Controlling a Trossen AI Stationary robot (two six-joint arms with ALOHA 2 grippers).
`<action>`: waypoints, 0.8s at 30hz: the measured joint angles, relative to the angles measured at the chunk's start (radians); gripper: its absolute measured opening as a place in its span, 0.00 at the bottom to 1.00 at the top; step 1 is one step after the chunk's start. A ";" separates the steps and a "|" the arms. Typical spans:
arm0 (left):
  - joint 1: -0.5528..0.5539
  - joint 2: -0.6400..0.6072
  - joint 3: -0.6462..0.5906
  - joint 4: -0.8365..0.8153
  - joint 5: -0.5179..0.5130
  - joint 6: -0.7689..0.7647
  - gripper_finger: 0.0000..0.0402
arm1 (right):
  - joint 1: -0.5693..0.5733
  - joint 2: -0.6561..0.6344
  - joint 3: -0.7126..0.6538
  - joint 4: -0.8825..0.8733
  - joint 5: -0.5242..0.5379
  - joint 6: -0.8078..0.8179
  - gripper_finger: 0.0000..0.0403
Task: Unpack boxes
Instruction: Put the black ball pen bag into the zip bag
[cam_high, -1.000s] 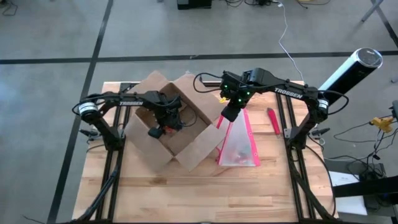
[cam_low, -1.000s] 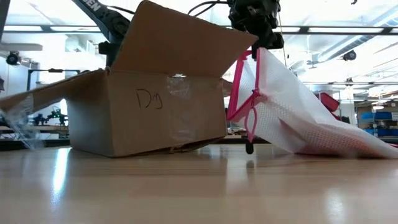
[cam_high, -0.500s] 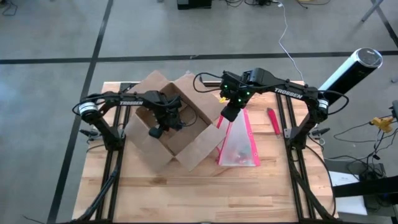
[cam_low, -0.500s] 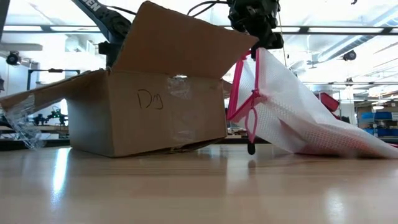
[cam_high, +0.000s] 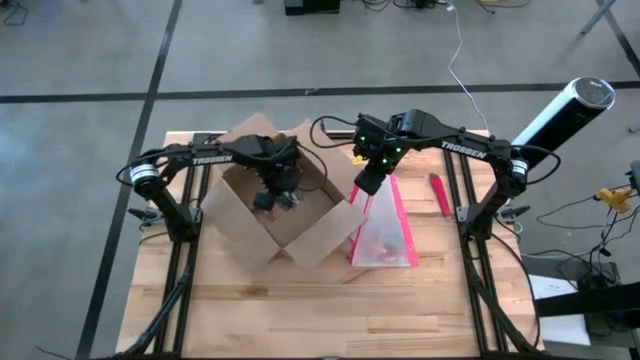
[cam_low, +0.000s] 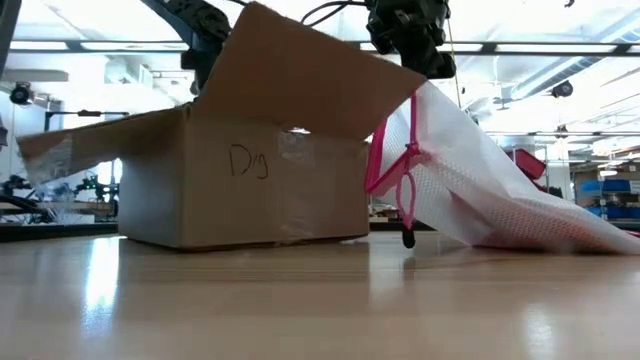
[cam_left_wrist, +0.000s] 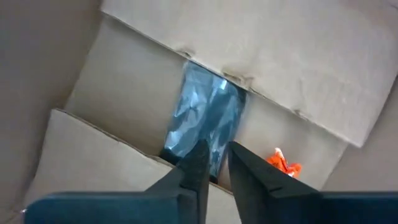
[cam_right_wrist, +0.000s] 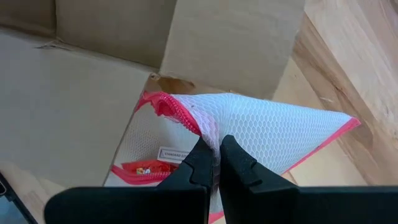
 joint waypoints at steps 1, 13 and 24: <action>0.000 0.000 -0.008 -0.004 0.000 0.011 0.14 | 0.000 0.000 0.000 0.000 0.000 0.000 0.00; 0.000 0.000 -0.124 0.029 0.000 0.080 0.49 | 0.000 0.000 0.000 0.001 0.000 -0.007 0.00; -0.001 0.033 -0.129 -0.024 0.004 0.124 0.57 | 0.000 0.000 0.000 0.001 0.000 -0.008 0.00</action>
